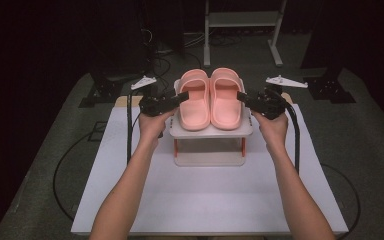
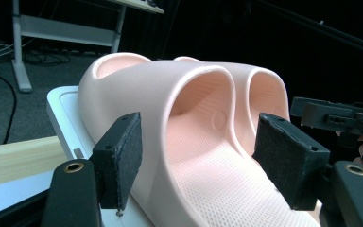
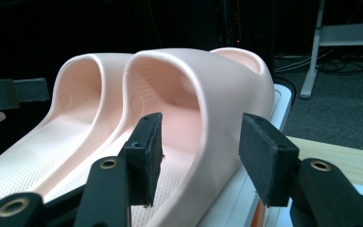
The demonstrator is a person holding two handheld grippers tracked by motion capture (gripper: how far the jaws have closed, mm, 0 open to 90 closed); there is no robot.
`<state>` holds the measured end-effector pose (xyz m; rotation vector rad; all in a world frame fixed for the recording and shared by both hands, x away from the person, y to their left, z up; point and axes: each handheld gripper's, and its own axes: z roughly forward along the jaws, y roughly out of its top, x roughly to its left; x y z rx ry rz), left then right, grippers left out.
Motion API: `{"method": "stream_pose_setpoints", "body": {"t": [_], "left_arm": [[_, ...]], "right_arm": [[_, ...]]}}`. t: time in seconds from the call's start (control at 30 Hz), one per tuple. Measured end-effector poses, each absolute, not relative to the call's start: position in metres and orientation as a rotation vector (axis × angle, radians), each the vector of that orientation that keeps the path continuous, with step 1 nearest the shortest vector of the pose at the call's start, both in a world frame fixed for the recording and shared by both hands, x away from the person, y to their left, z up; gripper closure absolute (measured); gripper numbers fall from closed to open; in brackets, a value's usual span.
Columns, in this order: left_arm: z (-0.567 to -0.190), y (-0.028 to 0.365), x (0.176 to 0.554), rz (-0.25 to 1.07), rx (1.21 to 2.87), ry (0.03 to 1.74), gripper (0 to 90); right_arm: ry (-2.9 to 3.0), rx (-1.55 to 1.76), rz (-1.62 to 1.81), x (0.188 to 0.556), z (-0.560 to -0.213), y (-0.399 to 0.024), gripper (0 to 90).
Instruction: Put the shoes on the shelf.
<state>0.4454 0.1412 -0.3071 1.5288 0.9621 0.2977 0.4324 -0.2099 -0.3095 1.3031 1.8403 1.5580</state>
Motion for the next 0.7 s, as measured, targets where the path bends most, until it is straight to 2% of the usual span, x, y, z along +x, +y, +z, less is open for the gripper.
{"method": "stream_pose_setpoints", "body": {"t": [0.7], "left_arm": [[-0.310,0.149,0.428,0.294,1.530,0.940,32.4]], "right_arm": [[1.874,1.274,1.557,0.417,-0.314,-0.210,48.9]]}}
